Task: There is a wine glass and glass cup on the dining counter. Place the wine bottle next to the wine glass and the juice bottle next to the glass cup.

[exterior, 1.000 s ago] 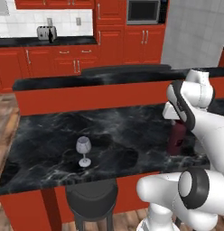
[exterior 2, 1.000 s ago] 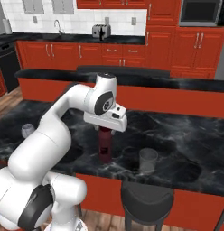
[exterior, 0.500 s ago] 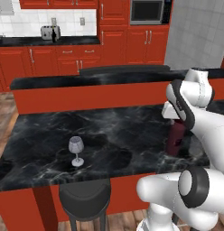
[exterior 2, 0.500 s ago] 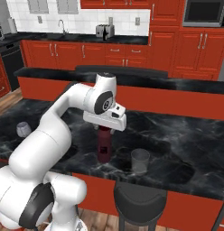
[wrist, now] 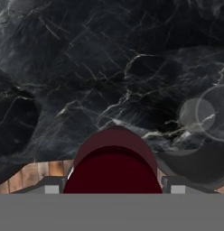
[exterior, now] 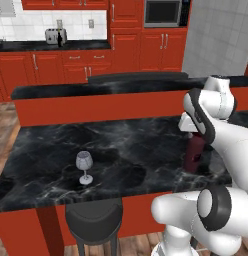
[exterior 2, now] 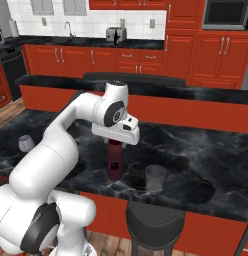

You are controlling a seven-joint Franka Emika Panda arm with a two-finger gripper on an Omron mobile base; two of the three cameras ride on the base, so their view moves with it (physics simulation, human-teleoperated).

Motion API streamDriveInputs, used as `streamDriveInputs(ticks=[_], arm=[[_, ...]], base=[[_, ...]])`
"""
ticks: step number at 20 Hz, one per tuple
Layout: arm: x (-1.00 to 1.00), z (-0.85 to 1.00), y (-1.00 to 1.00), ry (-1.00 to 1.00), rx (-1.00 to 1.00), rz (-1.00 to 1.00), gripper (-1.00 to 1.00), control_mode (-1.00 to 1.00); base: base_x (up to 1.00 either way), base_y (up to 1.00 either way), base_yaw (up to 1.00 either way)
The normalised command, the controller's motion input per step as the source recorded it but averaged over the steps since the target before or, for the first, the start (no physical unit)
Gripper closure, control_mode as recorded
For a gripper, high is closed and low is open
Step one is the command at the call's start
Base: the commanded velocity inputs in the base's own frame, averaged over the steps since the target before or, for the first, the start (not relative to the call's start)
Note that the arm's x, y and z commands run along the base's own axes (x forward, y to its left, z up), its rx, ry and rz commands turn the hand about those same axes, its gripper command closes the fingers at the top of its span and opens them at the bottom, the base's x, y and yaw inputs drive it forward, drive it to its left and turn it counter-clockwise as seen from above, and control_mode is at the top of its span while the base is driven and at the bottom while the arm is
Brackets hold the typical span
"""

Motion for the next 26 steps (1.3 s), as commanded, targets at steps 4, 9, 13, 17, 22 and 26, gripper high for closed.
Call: streamDriveInputs(ticks=[4, 9, 13, 17, 22, 26], arm=[[0.00, 0.00, 0.00, 0.00, 0.00, 0.00, 1.00, 1.00], [0.00, 0.00, 0.00, 0.00, 0.00, 0.00, 1.00, 1.00], [0.00, 0.00, 0.00, 0.00, 0.00, 0.00, 1.00, 1.00], [0.04, 0.00, -0.01, 0.00, 0.00, 0.00, 1.00, -1.00], [0.16, 0.00, -0.01, -0.01, -0.05, -0.01, 1.00, -1.00], [0.13, -0.12, -0.10, 0.00, -0.12, -0.08, 1.00, -1.00]], base=[[0.00, 0.00, 0.00], [0.00, 0.00, 0.00], [0.00, 0.00, 0.00], [0.01, 0.00, 0.00], [0.00, 0.00, 0.00], [0.00, 0.00, 0.00]])
